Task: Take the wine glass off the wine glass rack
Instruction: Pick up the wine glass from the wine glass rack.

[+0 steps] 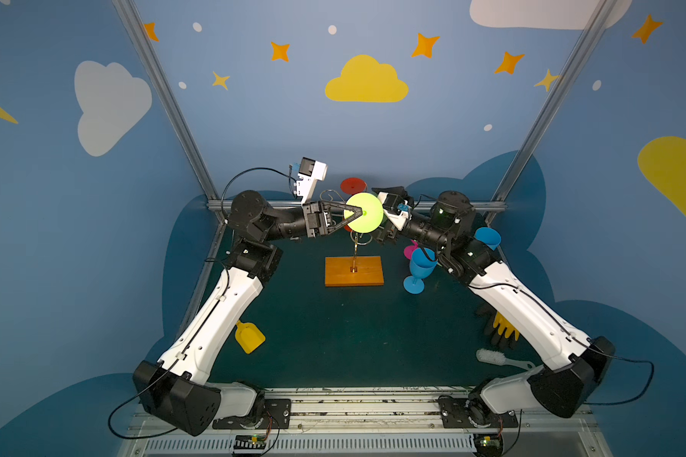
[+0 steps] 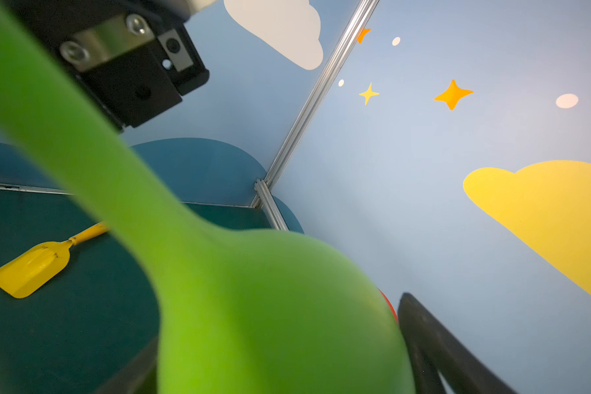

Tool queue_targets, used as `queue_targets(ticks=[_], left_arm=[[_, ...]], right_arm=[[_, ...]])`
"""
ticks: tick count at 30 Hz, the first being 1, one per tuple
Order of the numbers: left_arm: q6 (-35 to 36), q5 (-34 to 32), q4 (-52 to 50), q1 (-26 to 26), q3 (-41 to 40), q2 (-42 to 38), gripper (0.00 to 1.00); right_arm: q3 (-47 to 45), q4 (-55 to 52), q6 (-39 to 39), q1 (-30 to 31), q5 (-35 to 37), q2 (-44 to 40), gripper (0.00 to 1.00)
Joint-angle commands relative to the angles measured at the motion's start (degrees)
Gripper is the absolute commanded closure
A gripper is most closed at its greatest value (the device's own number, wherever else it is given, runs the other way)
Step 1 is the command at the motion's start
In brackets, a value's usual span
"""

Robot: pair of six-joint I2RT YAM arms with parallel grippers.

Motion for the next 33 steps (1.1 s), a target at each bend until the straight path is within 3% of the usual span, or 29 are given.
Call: queue_targets(ticks=[1,6,9,11,15,20,27,30,33], left_arm=[[-1.1,3.2,3.5,-0.6,2.9,-0.6,0.95],[-1.1,3.2,4.0,-0.5,3.2,-0.4,0.91],[-0.2,2.9,3.6,-0.4,3.4,-0.4,0.83],[1.1,2.6,2.7,-0.3,3.6,-0.4,0.74],[5.9,0.7,-0.9,0.0,3.4,-0.9,0.45],[14.8,-5.6,-5.9,0.5,0.6,-3.2,0.31],[34.3,-21.9,-10.3,0.3,-7.0,-8.2,0.28],[46.0,-28.3,-8.0,-1.0,-10.9,-10.1,0.3],[61.4,-30.7,-5.1,-3.1,-13.9,-11.7,0.33]], right_arm=[[-1.3,-0.6,-0.4,-0.1,3.8,1.2,0.25],[-1.9,-0.9,0.1,0.1,4.0,0.4,0.35],[-2.1,-1.6,0.7,0.3,3.8,-0.5,0.38],[-1.9,-3.0,1.0,0.5,3.8,-1.2,0.41],[-1.1,-7.9,3.2,0.8,5.7,-2.9,0.47],[0.1,-16.0,8.7,0.9,7.9,-6.7,0.5],[3.9,-29.7,18.0,0.9,11.6,-11.1,0.54],[7.3,-37.0,20.9,0.9,12.6,-11.0,0.55],[10.3,-42.7,23.1,1.0,14.3,-10.4,0.57]])
